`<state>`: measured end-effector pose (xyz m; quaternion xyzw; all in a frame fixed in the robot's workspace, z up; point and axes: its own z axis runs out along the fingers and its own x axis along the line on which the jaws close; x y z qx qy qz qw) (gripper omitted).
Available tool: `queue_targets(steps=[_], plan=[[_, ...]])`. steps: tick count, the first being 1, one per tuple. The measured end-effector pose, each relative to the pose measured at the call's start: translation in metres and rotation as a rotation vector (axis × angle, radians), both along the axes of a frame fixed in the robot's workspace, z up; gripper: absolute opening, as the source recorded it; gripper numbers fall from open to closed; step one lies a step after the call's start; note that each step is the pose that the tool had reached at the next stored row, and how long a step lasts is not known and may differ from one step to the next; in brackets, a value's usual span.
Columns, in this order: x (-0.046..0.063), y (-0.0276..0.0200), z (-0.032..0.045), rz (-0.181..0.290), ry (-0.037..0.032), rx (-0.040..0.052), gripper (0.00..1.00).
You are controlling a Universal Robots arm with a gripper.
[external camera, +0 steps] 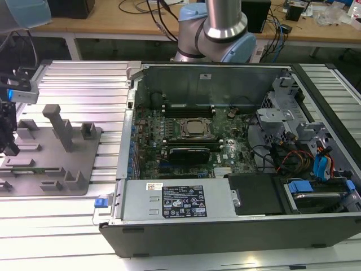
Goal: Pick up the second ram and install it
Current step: 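Pick up the second ram and move it above second insertion slot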
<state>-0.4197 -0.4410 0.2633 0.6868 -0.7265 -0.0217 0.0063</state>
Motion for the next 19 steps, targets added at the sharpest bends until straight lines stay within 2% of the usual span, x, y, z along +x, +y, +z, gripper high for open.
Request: queue_targets(steps=[12, 16, 19], plan=[[0.000, -0.0020, -0.0208, 0.049, -0.0002, -0.0006, 0.08], [0.000, -0.0065, -0.0269, 0.064, -0.0001, -0.0007, 0.08], [0.000, -0.0075, -0.0329, 0.071, -0.0001, -0.0008, 0.08]])
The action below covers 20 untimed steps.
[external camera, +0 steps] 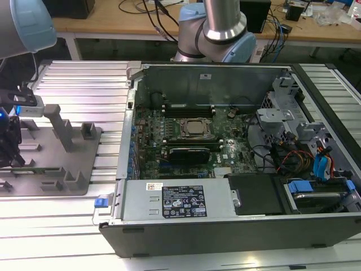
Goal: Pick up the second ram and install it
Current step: 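Pick up the second ram and move it above second insertion slot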
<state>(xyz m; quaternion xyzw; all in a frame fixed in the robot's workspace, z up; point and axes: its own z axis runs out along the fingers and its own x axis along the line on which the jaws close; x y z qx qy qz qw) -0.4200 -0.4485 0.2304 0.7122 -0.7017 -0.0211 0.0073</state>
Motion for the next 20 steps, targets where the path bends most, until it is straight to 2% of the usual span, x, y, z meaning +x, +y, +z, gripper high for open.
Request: queue_targets(steps=[5, 6, 7, 10, 13, 15, 20], plan=[[0.000, -0.0001, -0.0009, 0.001, 0.0000, -0.0008, 0.09], [0.000, -0.0001, -0.0009, 0.001, 0.0001, -0.0008, 0.15], [0.000, -0.0001, -0.0009, 0.001, 0.0000, -0.0008, 0.28], [0.000, 0.0006, -0.0075, 0.003, -0.0001, -0.0085, 0.28], [0.000, 0.0061, -0.0139, 0.004, -0.0017, -0.0134, 0.28], [-0.001, 0.0061, -0.0167, 0.006, -0.0015, -0.0241, 0.28], [-0.001, 0.0062, -0.0215, 0.033, -0.0021, -0.0295, 0.28]])
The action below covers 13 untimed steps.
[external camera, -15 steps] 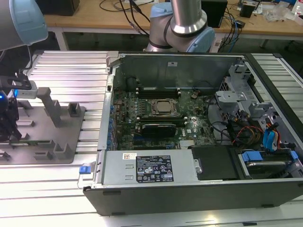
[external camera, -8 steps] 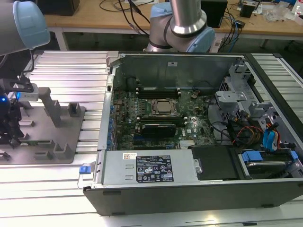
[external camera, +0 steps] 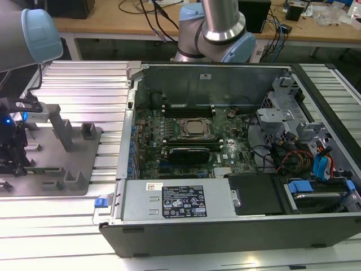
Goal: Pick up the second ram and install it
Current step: 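Pick up the second ram and move it above second insertion slot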
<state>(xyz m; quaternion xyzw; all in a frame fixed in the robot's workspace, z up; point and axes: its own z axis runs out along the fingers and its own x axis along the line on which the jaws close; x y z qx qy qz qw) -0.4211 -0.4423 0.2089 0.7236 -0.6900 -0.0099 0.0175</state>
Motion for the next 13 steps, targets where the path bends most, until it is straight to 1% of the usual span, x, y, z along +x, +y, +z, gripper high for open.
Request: queue_targets(steps=[13], plan=[[0.0001, 0.0008, 0.0011, 0.000, 0.0001, -0.0009, 0.28]])
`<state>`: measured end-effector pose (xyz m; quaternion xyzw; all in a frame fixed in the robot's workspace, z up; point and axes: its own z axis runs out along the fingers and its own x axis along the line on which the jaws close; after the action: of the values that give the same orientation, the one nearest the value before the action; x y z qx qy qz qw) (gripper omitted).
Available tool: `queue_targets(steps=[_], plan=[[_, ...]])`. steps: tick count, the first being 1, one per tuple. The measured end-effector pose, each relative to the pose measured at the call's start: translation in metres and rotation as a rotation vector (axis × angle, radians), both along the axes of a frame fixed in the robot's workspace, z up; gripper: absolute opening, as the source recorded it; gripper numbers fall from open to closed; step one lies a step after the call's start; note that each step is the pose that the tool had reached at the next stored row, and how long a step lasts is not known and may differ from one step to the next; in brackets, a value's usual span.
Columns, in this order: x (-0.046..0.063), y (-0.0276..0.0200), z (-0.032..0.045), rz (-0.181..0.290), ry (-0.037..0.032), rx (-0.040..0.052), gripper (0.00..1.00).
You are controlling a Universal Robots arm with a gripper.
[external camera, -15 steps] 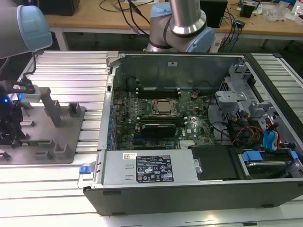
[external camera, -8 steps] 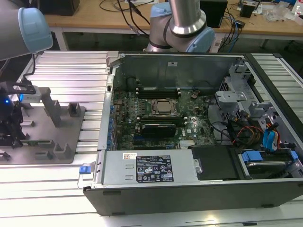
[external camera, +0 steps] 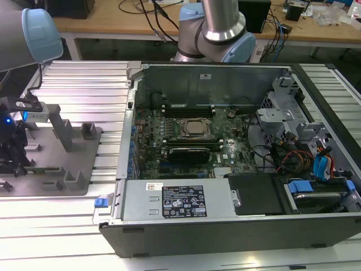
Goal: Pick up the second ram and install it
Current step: 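Pick up the second ram and move it above second insertion slot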
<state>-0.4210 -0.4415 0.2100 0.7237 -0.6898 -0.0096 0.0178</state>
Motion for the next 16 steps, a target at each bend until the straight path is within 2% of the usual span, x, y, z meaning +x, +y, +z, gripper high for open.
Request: queue_targets(steps=[4, 5, 10, 11, 16], plan=[[0.0000, 0.0001, 0.0000, 0.000, 0.0000, 0.0000, 0.27], [0.0000, 0.0001, 0.0000, 0.000, 0.0000, 0.0000, 0.19], [0.0000, -0.0004, -0.0002, 0.000, 0.0002, -0.0001, 0.18], [0.0000, -0.0005, -0.0003, 0.000, 0.0000, 0.0000, 0.10], [0.0001, -0.0005, -0.0004, -0.016, 0.0000, 0.0000, 0.09]])
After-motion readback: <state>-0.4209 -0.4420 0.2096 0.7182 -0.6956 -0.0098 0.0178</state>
